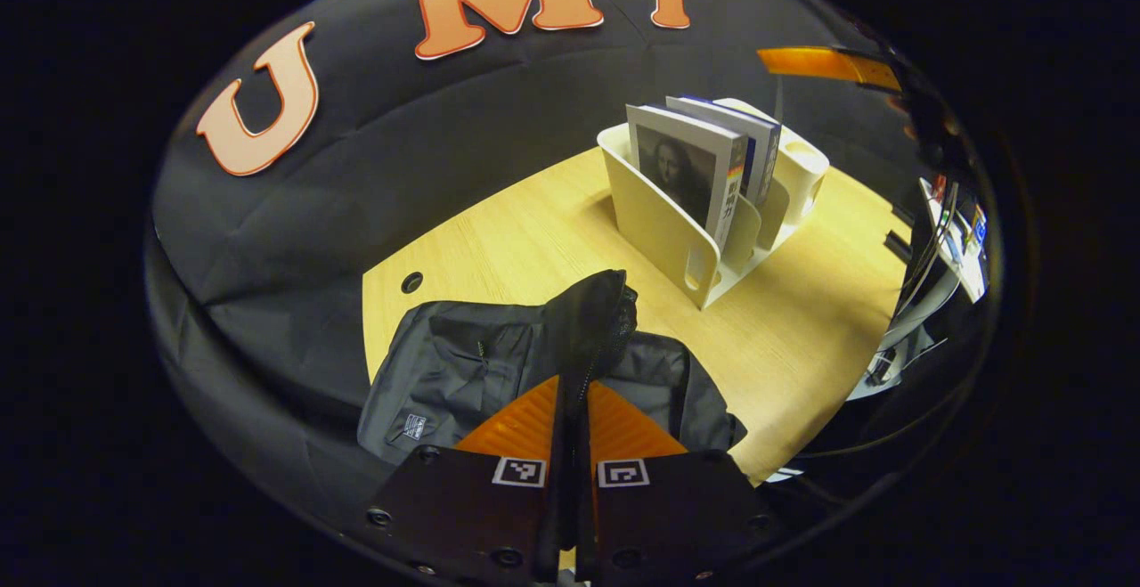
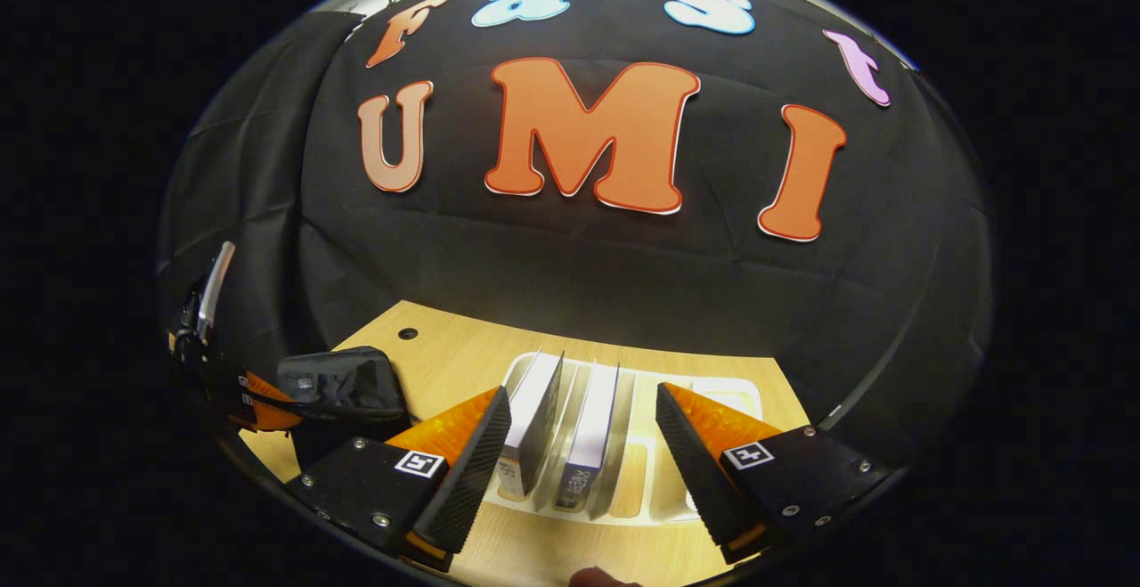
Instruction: Open the schoolbag, grab two books from the bookshelf and put them into the schoolbag.
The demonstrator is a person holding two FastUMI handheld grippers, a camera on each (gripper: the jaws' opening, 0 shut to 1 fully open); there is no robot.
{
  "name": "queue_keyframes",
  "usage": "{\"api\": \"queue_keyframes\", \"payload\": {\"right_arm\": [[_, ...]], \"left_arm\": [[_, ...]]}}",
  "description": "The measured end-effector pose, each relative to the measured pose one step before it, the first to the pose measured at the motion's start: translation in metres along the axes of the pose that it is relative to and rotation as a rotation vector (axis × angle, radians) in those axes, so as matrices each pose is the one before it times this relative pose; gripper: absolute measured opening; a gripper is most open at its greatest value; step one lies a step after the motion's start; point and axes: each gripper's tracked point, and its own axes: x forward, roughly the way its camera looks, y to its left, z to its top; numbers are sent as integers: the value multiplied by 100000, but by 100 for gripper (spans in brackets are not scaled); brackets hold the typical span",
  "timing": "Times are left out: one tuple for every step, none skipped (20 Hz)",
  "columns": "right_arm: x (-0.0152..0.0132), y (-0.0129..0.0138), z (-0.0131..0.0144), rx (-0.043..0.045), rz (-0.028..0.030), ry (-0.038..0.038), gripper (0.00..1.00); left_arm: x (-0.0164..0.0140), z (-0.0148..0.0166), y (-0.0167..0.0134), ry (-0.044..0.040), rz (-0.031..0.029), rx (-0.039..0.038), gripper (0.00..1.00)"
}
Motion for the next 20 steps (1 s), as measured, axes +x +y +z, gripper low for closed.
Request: {"api": "queue_keyframes", "payload": {"right_arm": [[468,622,-54,-432,27,2254,98],[661,729,58,-669,631,2077,98],[569,378,-27,-785,-173,2385,98],[696,294,-263,-735,-230,3116,98],[670,544,-28,-171,539,2472,98],[864,475,110,447,286,2448,98],[727,481,4,924,764,2594,98],[800,313,-108,1073,482,2920,98],[663,415,-378,1241,1178,3624,98],[746,402,-211,325,672,3417,98],[503,207,-486,-302,-613,3590,98],[712,-12,-149,-1202,-930,3470,98],[781,174,106,-1127,-1486,2924,98],[762,-13,4,-1259,-1245,2862,98],[809,-53,-11,-637,-1112,2680,98],[575,39,6,-651,-432,3256,98],[307,76,-161,12,-789,3441,98],[288,17,-302,-510,-237,4613,97],[408,-53,-132,-287,-579,4479,97],[501,197,-258,163,369,3829,95]], "left_arm": [[-145,249,354,-748,-1785,-1521,7],[-112,191,136,-179,-2415,-1654,7],[-162,96,207,-675,-2188,-1801,7],[-58,77,85,679,-2397,-2460,7],[-200,74,229,99,-2123,-1894,7],[-180,405,220,-390,-2020,-1403,7],[-323,486,403,-811,-1177,-845,7],[-66,382,484,-152,-1134,-1431,7],[-227,-83,644,603,-404,-1705,5],[-127,139,400,-399,-1687,-2748,5],[-244,105,201,114,-2244,-2097,5],[-198,150,225,-468,-1532,-868,5],[157,47,219,253,-802,239,5],[-174,173,269,-124,-377,501,5],[-58,120,263,277,-325,747,5],[-103,81,70,151,-576,-38,5],[80,47,-144,508,-930,77,5],[-4,35,-144,914,-1318,-1406,5],[-39,-76,-428,1304,-1689,-352,5],[133,101,9,408,-220,1359,5]]}}
